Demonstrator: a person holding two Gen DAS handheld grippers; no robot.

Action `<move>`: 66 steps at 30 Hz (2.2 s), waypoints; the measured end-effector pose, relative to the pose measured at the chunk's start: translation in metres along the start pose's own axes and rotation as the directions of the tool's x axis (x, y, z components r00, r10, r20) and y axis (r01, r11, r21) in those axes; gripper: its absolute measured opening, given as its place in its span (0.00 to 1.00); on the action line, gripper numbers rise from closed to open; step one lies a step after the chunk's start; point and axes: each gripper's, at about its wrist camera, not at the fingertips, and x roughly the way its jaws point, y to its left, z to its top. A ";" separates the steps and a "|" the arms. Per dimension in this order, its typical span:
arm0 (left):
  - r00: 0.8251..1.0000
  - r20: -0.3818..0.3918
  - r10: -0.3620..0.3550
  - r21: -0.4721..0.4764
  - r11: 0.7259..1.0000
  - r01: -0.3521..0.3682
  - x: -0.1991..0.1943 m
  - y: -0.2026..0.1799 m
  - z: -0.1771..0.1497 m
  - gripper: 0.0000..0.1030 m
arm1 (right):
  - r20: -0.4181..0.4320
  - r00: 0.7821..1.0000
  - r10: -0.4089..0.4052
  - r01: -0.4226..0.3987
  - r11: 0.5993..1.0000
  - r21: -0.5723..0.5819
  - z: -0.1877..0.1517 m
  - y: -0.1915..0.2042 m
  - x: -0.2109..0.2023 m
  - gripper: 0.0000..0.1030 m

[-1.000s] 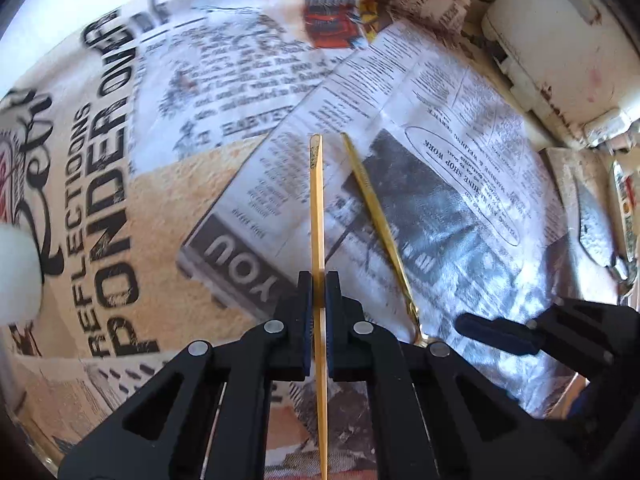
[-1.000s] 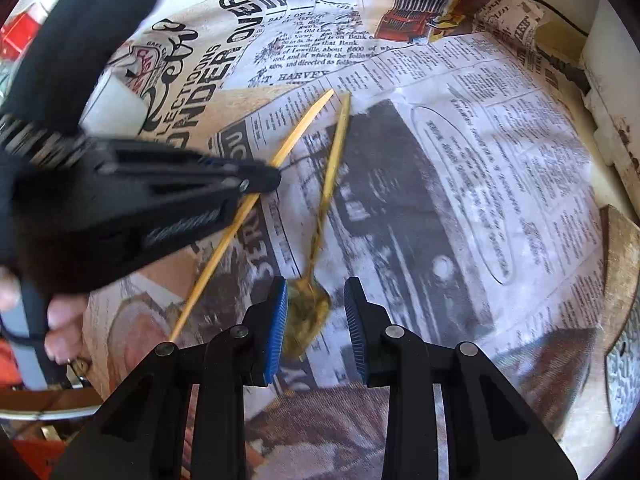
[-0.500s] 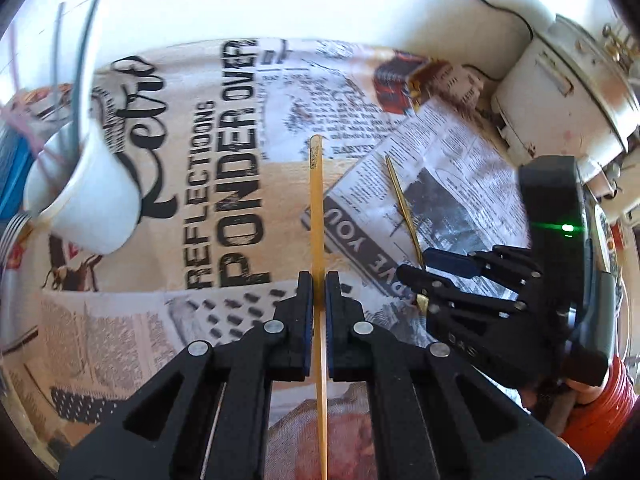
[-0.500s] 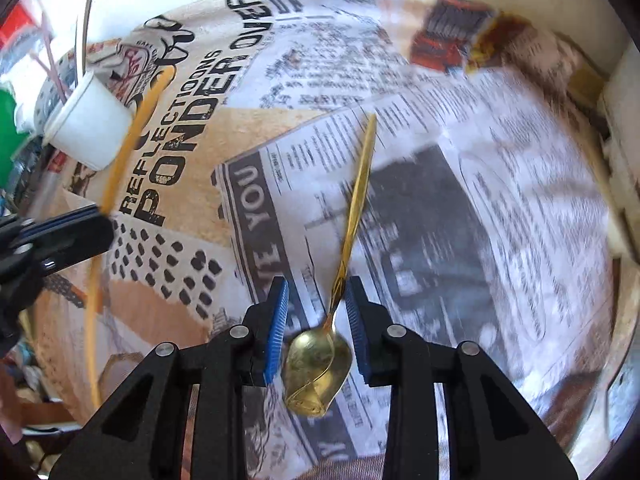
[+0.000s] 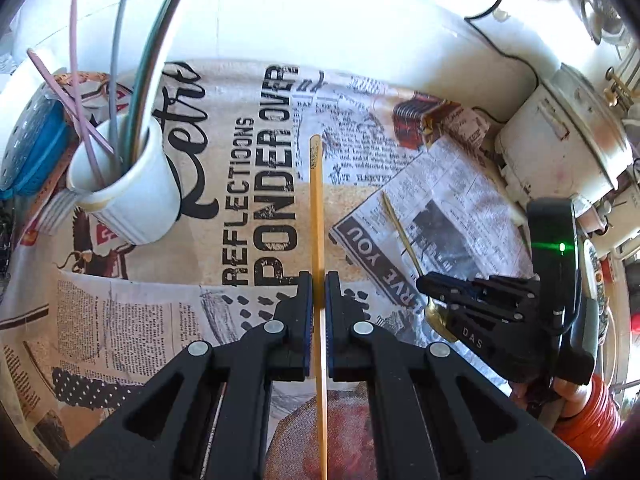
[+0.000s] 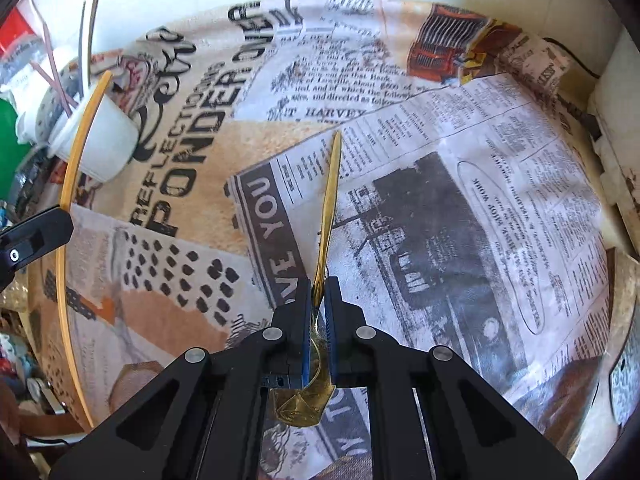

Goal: Organize utensils

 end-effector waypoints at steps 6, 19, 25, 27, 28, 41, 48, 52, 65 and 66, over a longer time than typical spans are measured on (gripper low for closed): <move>0.999 0.047 -0.012 0.016 1.000 0.011 -0.020 0.000 0.002 0.03 | 0.017 1.000 0.011 -0.011 1.000 0.005 -0.009 0.003 -0.013 0.06; 0.994 0.095 -0.048 0.054 0.998 0.043 -0.049 -0.001 0.003 0.03 | -0.080 0.997 -0.020 0.018 1.000 -0.025 -0.027 -0.001 -0.014 0.22; 0.993 0.103 -0.064 0.047 0.997 0.060 -0.053 0.005 0.007 0.03 | -0.122 0.992 -0.043 0.039 0.999 -0.034 -0.055 0.009 -0.012 0.32; 0.993 0.103 -0.062 0.049 0.997 0.058 -0.053 0.006 0.008 0.03 | -0.131 0.989 -0.068 0.065 0.997 -0.031 -0.064 0.012 -0.009 0.32; 0.993 0.103 -0.062 0.050 0.997 0.057 -0.053 0.006 0.008 0.03 | -0.130 0.989 -0.074 0.072 0.997 -0.021 -0.068 0.013 -0.008 0.32; 0.993 0.084 -0.084 0.057 0.995 0.080 -0.046 0.008 0.014 0.03 | 0.020 0.991 -0.131 0.128 0.987 0.094 -0.093 0.013 -0.022 0.29; 0.993 0.079 -0.088 0.069 0.994 0.083 -0.045 0.008 0.015 0.03 | 0.045 0.992 -0.116 0.110 0.988 0.105 -0.082 0.016 -0.037 0.28; 0.992 0.083 -0.092 0.069 0.994 0.086 -0.046 0.010 0.016 0.03 | 0.121 0.984 -0.135 0.121 0.986 0.115 -0.072 0.020 -0.062 0.28; 0.991 0.100 -0.090 0.076 0.994 0.082 -0.054 0.015 0.021 0.03 | 0.310 0.937 -0.159 0.120 0.983 0.140 -0.040 0.025 -0.121 0.28; 0.991 0.102 -0.089 0.072 0.994 0.082 -0.054 0.016 0.022 0.03 | 0.319 0.934 -0.159 0.119 0.983 0.143 -0.037 0.025 -0.124 0.25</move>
